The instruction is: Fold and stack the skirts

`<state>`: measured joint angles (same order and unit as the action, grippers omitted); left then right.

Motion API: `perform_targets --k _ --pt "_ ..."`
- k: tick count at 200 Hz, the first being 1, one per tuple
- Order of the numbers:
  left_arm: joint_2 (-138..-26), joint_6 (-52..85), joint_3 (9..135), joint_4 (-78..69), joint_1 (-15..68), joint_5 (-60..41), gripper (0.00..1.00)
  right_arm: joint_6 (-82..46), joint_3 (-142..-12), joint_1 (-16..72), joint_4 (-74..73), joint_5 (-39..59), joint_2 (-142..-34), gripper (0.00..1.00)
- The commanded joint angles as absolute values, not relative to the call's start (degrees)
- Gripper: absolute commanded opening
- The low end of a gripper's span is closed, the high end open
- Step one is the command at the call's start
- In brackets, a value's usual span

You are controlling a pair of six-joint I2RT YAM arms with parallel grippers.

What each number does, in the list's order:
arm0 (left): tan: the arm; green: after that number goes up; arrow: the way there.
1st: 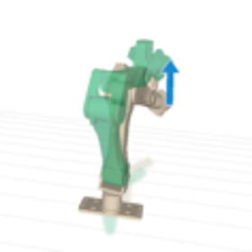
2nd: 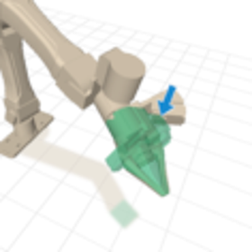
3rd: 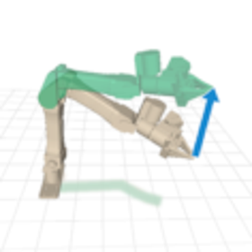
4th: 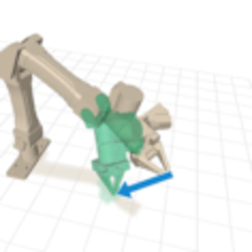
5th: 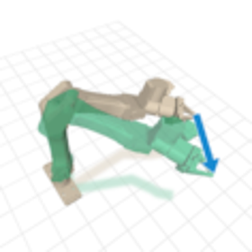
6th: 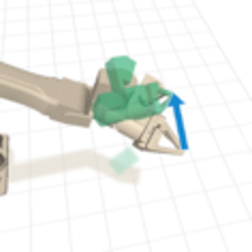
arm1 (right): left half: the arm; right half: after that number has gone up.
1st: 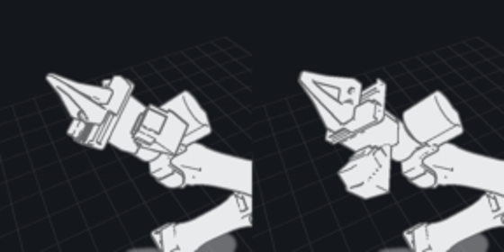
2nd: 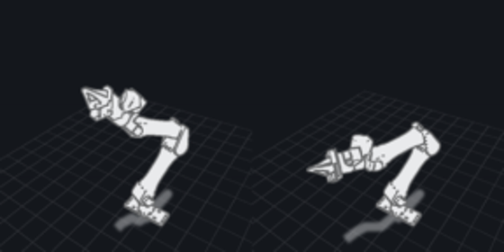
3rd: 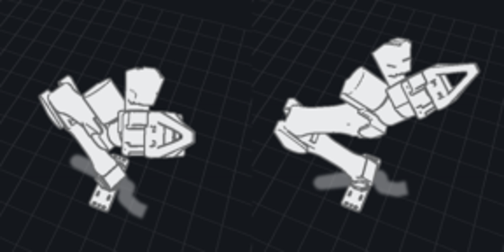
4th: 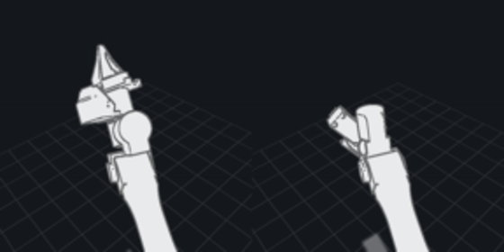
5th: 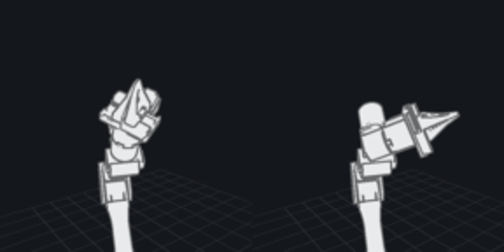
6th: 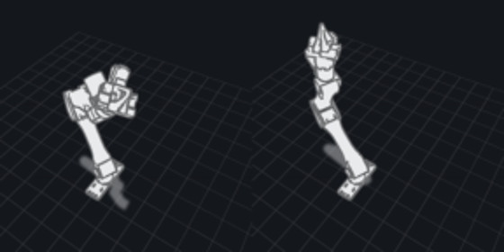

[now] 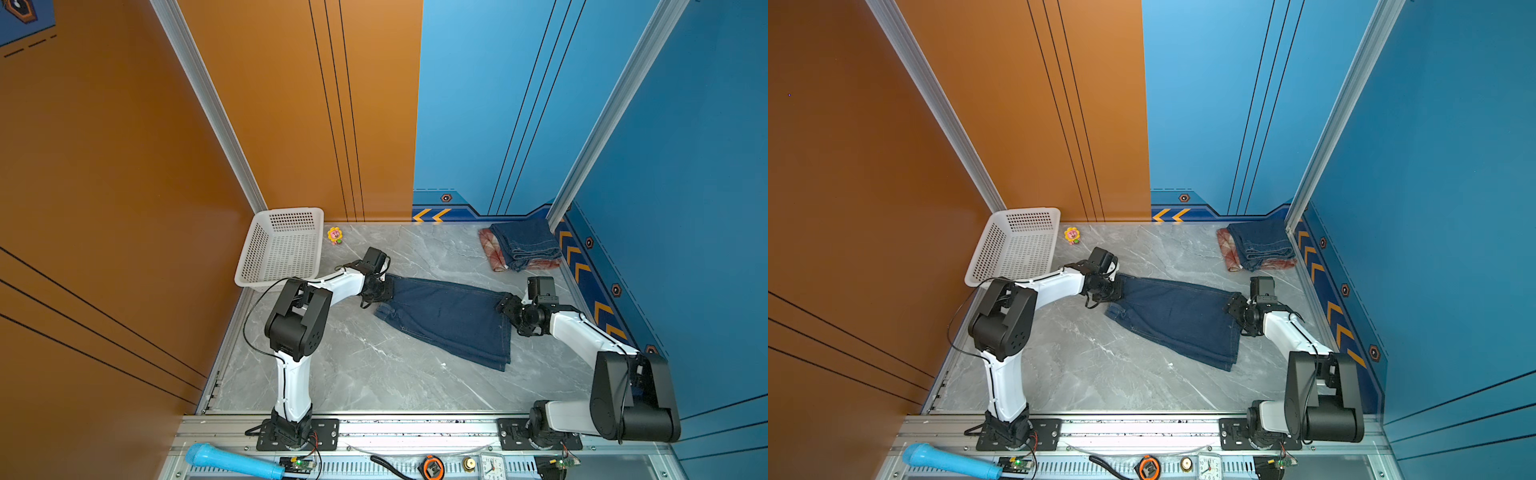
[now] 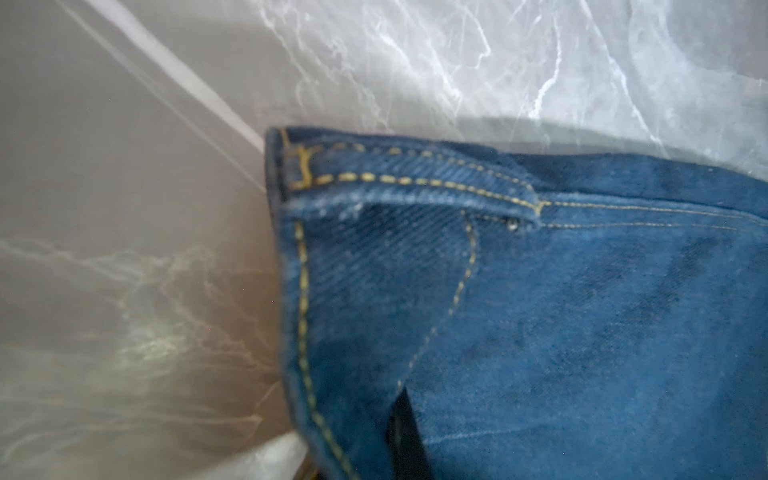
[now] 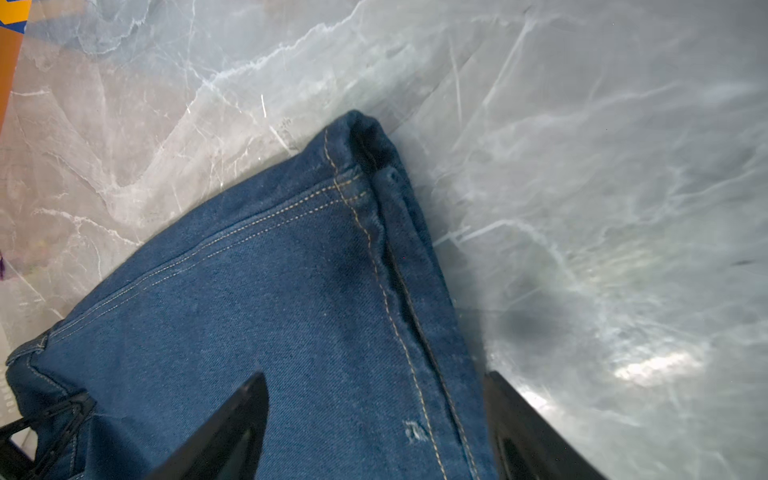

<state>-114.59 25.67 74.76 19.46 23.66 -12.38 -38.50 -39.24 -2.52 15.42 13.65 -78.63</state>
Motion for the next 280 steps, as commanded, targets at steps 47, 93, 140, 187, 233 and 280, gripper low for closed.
perform_targets --k 47,93,140,187,233,280 --pt "-108.02 27.66 71.54 33.37 19.71 4.14 0.0 -38.5 -39.69 1.95 12.54 15.21 -82.12 0.81" --pt "-103.61 24.27 76.73 40.87 22.61 15.79 0.0 -38.43 -40.67 6.72 7.11 16.11 -87.41 0.77" --pt "-104.52 19.67 86.05 49.0 30.22 28.27 0.0 -42.57 -42.81 13.01 -3.1 17.58 -96.37 0.55" --pt "-108.37 17.6 95.46 54.46 37.56 33.8 0.0 -46.29 -45.17 18.18 -8.53 16.89 -100.93 0.2" --pt "-112.88 18.68 101.6 54.9 41.1 25.74 0.0 -50.43 -48.64 23.28 -13.05 15.7 -105.71 0.14" --pt "-117.36 22.02 105.4 54.59 41.74 15.98 0.0 -51.85 -50.5 24.96 -15.21 15.45 -108.4 0.13"
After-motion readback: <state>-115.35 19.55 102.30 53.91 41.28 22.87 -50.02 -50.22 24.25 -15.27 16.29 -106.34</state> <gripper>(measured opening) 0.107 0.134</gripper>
